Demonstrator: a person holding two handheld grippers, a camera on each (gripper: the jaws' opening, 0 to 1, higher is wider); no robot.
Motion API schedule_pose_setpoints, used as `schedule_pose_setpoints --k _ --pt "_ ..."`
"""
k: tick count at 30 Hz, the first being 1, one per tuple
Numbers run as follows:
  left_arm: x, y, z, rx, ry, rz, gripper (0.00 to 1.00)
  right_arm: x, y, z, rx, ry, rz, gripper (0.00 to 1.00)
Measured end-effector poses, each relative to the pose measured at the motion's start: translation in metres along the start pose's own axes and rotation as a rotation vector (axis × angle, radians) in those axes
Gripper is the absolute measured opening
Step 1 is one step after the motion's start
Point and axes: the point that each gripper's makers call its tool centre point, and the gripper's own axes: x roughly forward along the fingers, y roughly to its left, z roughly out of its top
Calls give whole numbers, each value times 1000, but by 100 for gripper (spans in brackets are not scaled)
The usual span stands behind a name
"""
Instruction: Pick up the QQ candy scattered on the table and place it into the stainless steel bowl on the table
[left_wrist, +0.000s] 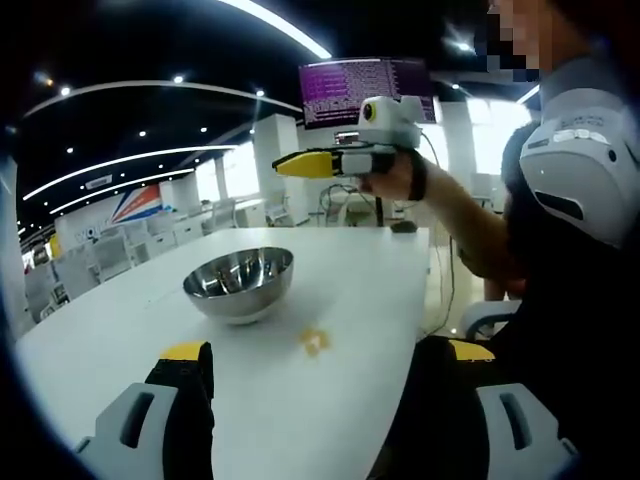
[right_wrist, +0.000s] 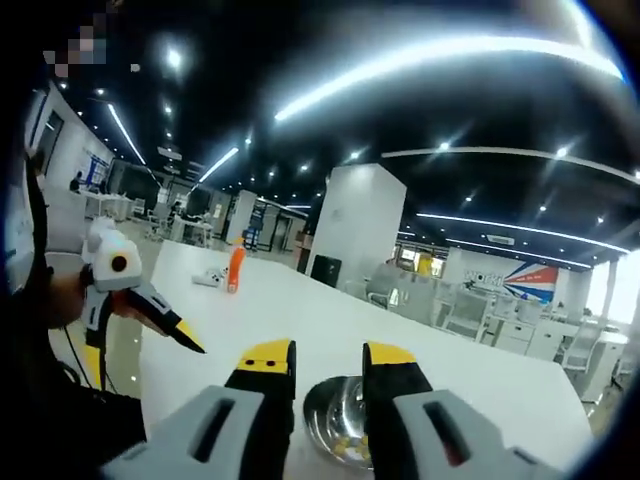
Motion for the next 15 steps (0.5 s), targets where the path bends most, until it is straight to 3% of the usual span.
schedule_pose_setpoints --k 4,7,15 --pt "1 0 0 -4 -3 -2 95 -4 20 -13 28 13 50 25" --pt "2 0 -2 -4 4 -4 95 -3 38 -28 82 30 98 25" --pt "3 1 1 -6 -10 4 95 -2 64 -74 118 118 157 25"
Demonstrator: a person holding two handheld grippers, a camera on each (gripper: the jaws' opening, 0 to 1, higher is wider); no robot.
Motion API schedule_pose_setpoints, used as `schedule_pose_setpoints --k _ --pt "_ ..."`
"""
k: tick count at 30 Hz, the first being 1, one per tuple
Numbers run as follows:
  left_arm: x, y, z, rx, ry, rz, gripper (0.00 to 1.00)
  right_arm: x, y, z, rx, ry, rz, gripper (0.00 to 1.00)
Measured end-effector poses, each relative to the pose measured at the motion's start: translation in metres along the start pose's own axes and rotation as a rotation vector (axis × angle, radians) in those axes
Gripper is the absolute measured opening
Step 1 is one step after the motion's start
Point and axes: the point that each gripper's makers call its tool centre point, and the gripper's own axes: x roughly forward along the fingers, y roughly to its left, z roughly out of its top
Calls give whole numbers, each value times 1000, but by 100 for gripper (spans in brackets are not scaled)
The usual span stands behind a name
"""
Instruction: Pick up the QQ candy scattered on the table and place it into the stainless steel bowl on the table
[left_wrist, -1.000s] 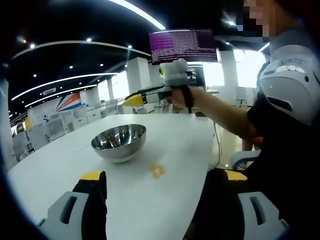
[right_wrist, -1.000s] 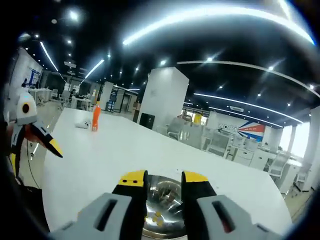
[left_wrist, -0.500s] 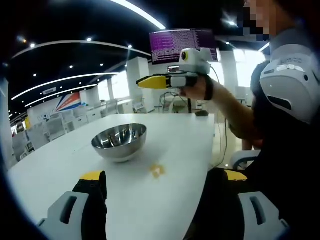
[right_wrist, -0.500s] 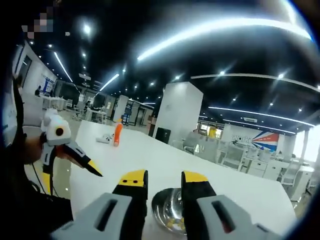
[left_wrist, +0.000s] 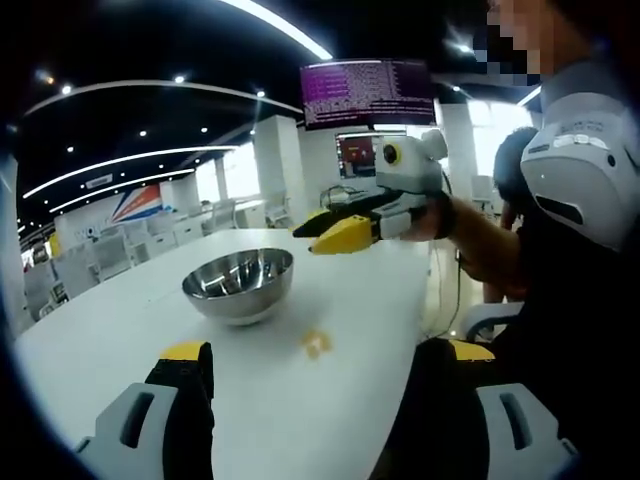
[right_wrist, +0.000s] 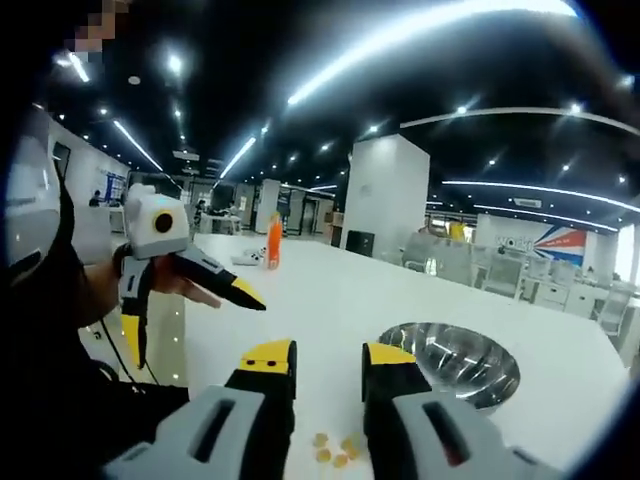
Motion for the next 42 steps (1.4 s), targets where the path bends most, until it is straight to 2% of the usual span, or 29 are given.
schedule_pose_setpoints --k 8,13,21,26,33,36,42 --pt "0 2 0 1 -3 13 95 7 3 -38 46 70 19 24" --pt "1 2 -1 -1 2 13 95 8 2 -60 12 126 -10 24" --pt "2 1 0 3 0 8 95 9 -6 -88 29 177 -41 24" --pt "1 2 0 4 4 13 95 8 -6 -100 56 194 -41 24" --pt "1 1 -2 7 15 10 95 7 -6 -113 49 233 -50 23" --pt "2 0 -2 6 14 7 95 4 -8 -121 48 266 -61 19" --pt "2 2 -2 6 14 8 95 0 -3 -125 63 275 -58 19"
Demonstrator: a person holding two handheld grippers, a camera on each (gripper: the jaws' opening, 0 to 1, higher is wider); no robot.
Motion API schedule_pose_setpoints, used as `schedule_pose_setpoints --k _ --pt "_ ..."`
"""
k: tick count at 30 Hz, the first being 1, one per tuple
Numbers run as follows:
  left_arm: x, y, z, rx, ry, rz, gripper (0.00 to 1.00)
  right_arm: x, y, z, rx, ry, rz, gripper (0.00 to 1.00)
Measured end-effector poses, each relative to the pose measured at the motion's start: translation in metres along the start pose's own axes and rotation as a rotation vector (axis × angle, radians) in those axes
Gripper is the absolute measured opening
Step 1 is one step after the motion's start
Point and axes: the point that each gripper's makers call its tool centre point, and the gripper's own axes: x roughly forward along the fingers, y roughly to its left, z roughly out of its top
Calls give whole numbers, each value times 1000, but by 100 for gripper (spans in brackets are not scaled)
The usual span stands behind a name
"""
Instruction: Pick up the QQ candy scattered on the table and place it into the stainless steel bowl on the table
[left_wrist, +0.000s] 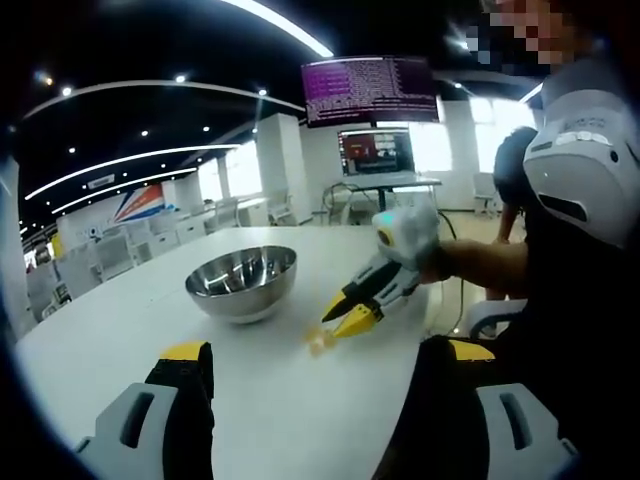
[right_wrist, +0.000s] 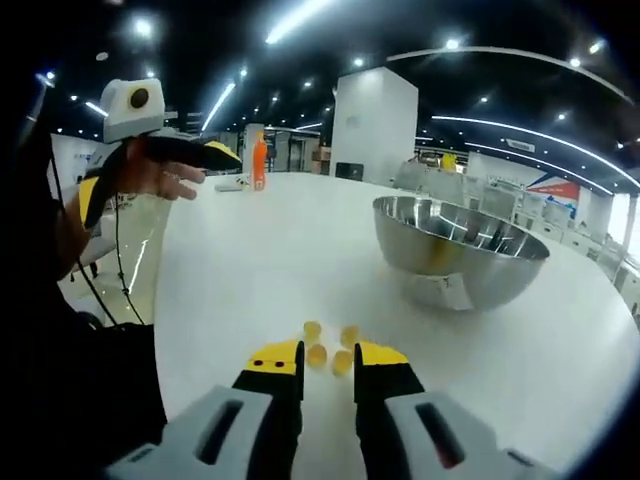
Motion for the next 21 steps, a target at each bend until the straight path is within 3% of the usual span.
schedule_pose_setpoints --k 7,16,21 --pt "0 -2 -1 7 7 -4 95 -1 6 -10 -3 30 7 18" --pt "0 -5 2 9 3 -11 95 7 -5 -7 25 15 -7 18" --pt "-2 -3 0 8 8 -6 95 1 -10 -4 29 6 -11 18"
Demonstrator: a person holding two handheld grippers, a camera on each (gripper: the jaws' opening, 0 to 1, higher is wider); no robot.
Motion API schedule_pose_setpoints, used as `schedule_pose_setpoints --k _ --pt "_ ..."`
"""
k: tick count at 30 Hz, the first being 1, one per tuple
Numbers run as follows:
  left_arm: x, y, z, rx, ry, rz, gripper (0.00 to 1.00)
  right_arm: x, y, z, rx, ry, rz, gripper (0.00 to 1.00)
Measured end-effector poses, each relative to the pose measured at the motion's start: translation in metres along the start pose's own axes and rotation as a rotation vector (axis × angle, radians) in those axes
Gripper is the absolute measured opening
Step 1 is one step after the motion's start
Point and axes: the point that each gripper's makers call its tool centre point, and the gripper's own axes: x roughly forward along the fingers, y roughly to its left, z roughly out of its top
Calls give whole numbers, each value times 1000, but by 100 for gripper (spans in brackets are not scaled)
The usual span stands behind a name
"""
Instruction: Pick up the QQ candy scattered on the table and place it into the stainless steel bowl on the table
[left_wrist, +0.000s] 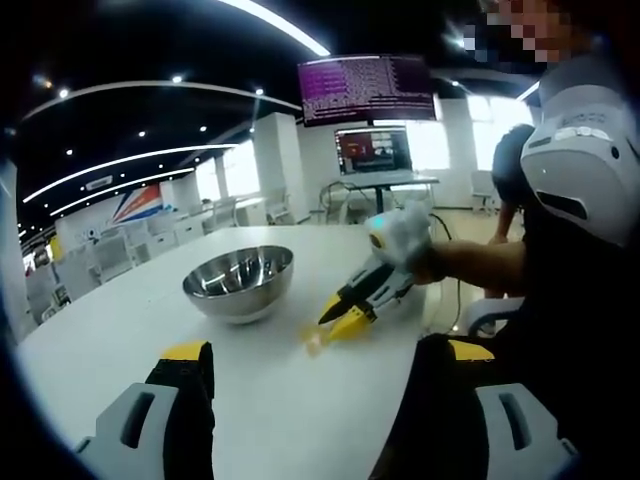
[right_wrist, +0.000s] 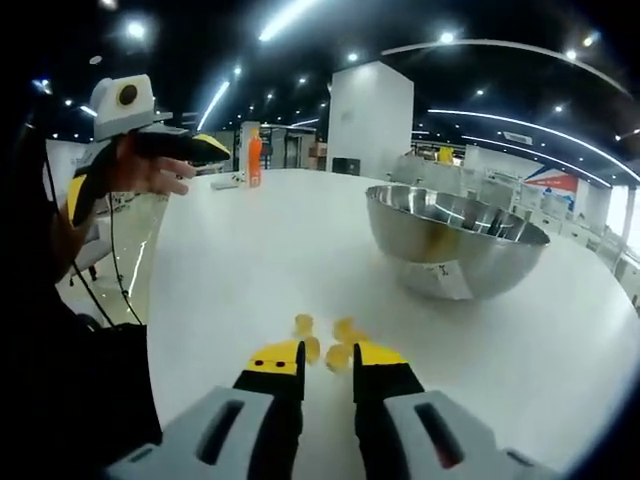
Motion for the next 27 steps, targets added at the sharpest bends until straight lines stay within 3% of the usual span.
schedule_pose_setpoints --k 6,15,22,27 --pt "1 1 1 -2 -4 -1 95 2 -6 -6 17 10 -19 12" --pt "2 1 1 -5 -7 0 95 10 0 -9 17 22 -4 12" --pt "1 2 -1 -10 -5 4 95 10 2 -9 -10 17 -8 6" --pt "3 2 0 -7 -7 1 95 6 -1 -5 27 0 -12 4"
